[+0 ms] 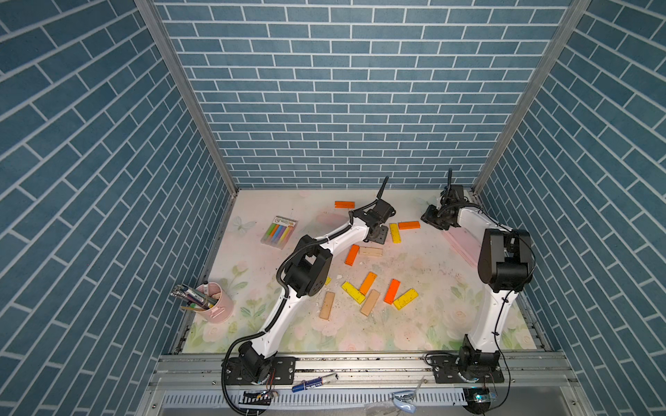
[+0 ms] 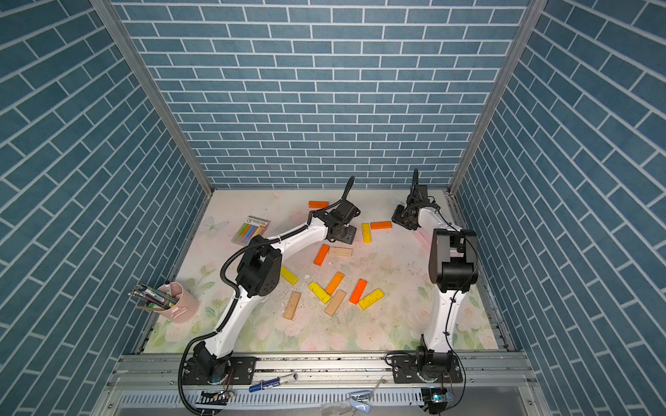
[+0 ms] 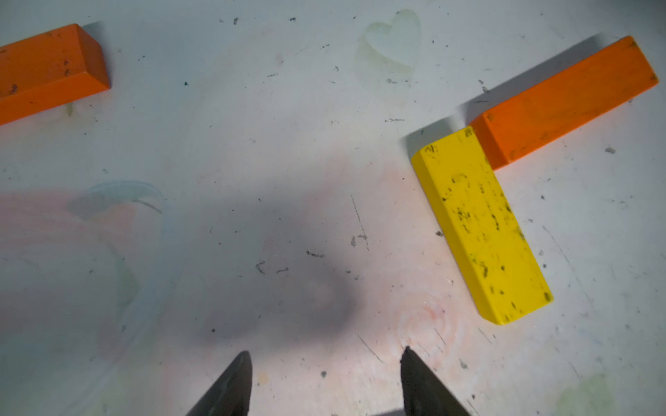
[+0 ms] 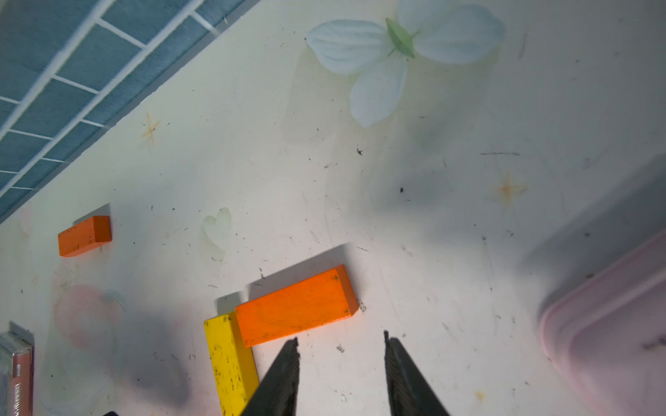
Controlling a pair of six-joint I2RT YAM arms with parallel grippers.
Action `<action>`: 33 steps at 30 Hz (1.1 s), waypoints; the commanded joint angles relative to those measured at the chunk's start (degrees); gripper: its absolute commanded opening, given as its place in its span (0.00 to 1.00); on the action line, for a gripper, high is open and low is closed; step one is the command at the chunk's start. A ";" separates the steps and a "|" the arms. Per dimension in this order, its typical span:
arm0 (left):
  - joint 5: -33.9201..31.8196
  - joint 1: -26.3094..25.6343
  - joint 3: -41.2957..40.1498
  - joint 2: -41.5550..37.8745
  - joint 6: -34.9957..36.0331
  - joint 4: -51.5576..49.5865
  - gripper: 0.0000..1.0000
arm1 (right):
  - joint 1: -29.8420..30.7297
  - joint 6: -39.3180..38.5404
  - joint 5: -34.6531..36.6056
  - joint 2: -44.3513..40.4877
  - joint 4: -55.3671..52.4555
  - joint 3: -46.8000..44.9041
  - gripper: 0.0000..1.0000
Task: Assemble the number 6 with building blocks
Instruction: Assemble the building block at the center of the board.
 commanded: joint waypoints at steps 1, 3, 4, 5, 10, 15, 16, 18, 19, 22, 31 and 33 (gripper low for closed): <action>-2.20 -0.69 2.88 2.96 -2.57 0.71 0.66 | 0.07 -1.78 -0.17 1.68 0.38 0.35 0.41; -2.73 -0.91 3.86 4.23 -3.05 1.75 0.64 | 0.10 -1.79 -0.09 2.18 0.66 0.35 0.41; -2.67 -0.96 4.23 4.84 -3.23 2.40 0.64 | 0.05 -1.79 -0.09 2.36 0.75 0.40 0.41; -2.64 -1.03 4.86 5.50 -3.47 2.93 0.64 | 0.05 -1.79 -0.18 2.53 0.95 0.33 0.41; -1.58 -1.14 9.65 9.40 -4.75 3.04 0.64 | 0.09 -1.87 -0.31 3.25 1.65 0.06 0.40; 0.16 -1.10 11.38 11.70 -6.45 5.07 0.64 | 0.09 -1.96 -0.88 4.04 2.35 -0.20 0.40; 0.47 -1.09 11.79 12.04 -6.58 5.26 0.63 | 0.10 -2.04 -0.88 4.07 2.47 -0.27 0.40; 0.66 -1.05 12.36 12.64 -6.90 5.47 0.63 | 0.12 -2.25 -0.88 4.26 2.37 -0.16 0.40; 1.01 -0.96 12.57 12.92 -7.14 5.58 0.63 | 0.04 -2.31 -1.01 4.30 2.30 -0.02 0.40; 2.25 -0.70 12.77 13.22 -8.00 6.29 0.63 | 0.09 -2.65 -1.41 4.36 2.54 0.11 0.40; 5.00 0.08 11.90 13.20 -10.11 8.84 0.63 | 0.05 -3.02 -1.70 4.09 2.38 -0.50 0.40; 5.46 0.27 11.74 13.17 -10.70 9.03 0.63 | 0.10 -3.10 -1.76 4.04 2.19 -0.57 0.40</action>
